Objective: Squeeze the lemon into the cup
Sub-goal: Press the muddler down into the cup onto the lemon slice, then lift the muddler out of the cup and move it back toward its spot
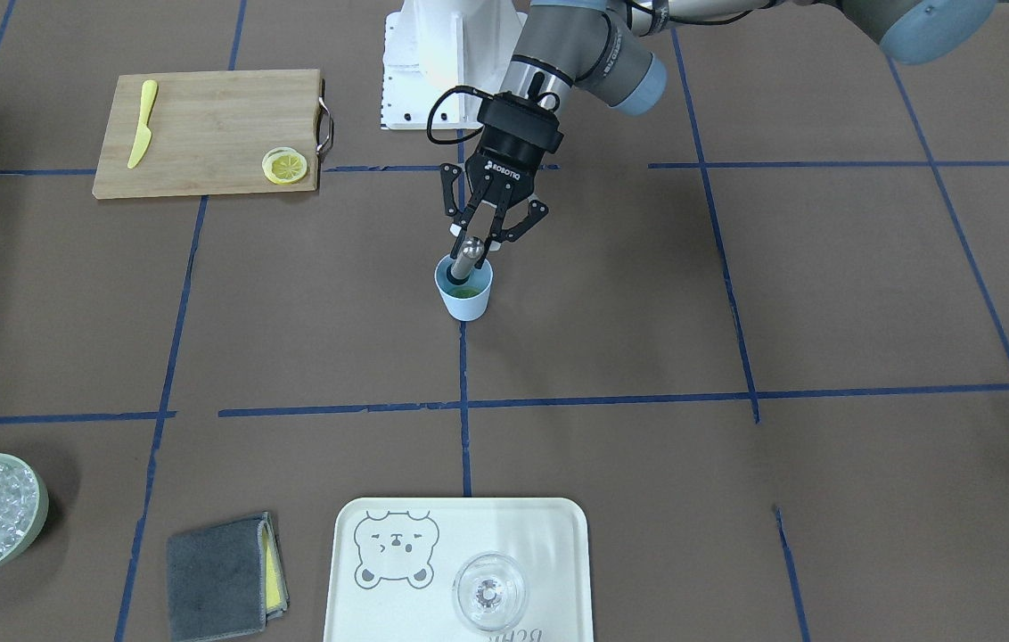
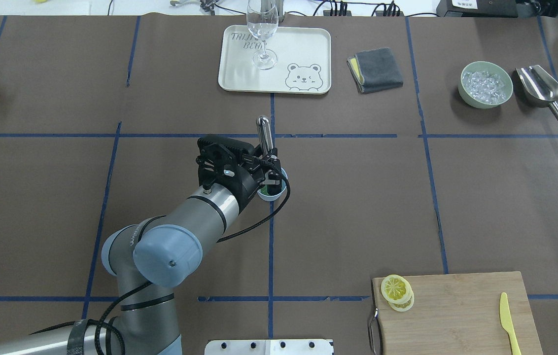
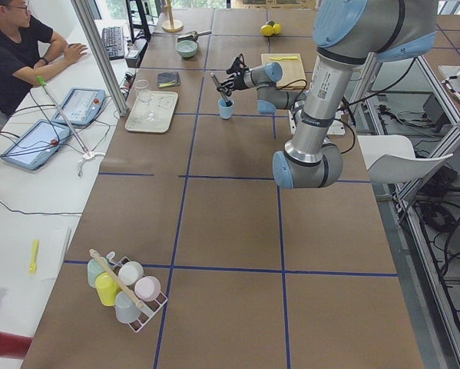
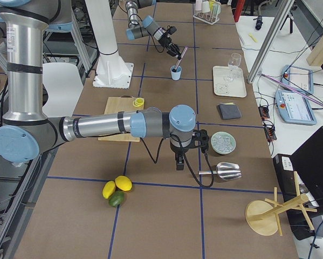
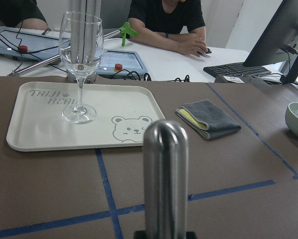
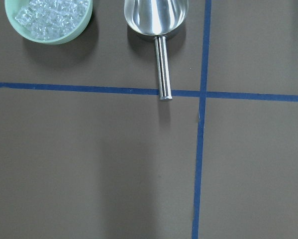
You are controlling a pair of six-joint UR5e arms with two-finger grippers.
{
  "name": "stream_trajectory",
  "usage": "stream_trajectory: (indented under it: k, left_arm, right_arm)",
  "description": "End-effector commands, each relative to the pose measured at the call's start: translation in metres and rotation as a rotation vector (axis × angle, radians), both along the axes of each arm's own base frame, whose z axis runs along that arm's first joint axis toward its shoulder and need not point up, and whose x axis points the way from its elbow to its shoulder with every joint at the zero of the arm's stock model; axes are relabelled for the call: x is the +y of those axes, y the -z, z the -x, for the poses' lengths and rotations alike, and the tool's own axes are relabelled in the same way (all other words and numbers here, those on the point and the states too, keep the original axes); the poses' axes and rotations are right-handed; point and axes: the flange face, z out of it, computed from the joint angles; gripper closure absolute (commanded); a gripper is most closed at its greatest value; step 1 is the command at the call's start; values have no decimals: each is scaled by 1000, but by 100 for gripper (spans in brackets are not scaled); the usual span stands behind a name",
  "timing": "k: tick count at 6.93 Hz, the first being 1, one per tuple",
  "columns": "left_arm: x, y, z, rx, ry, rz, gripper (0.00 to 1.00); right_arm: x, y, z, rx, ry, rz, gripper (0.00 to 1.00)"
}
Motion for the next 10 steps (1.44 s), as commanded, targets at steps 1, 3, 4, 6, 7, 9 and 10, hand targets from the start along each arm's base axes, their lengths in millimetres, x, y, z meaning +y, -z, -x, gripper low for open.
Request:
stream_trajectory:
  k: [1, 3, 4, 6, 7, 9, 10]
  left_arm:
    - [-7, 34, 45, 24, 29, -67, 100]
    - [-34, 40, 86, 29, 13, -95, 100]
    - [-46, 14, 107, -3, -9, -80, 100]
    - [-79, -44, 158, -73, -141, -21, 100]
    - [-86, -76, 188, -108, -208, 16, 100]
    - [-112, -135, 278, -164, -260, 100, 100]
    - [-103, -168, 297, -186, -306, 170, 100]
  right_arm:
    - [0, 3, -1, 0, -3, -4, 0]
    - [8, -13, -3, 3, -6, 22, 0]
    - [8, -17, -3, 6, -5, 30, 0]
    - [4, -34, -2, 12, -4, 34, 0]
    - [4, -38, -3, 17, -7, 7, 0]
    - [0, -43, -3, 21, -10, -27, 0]
    - [-6, -52, -3, 22, -10, -11, 0]
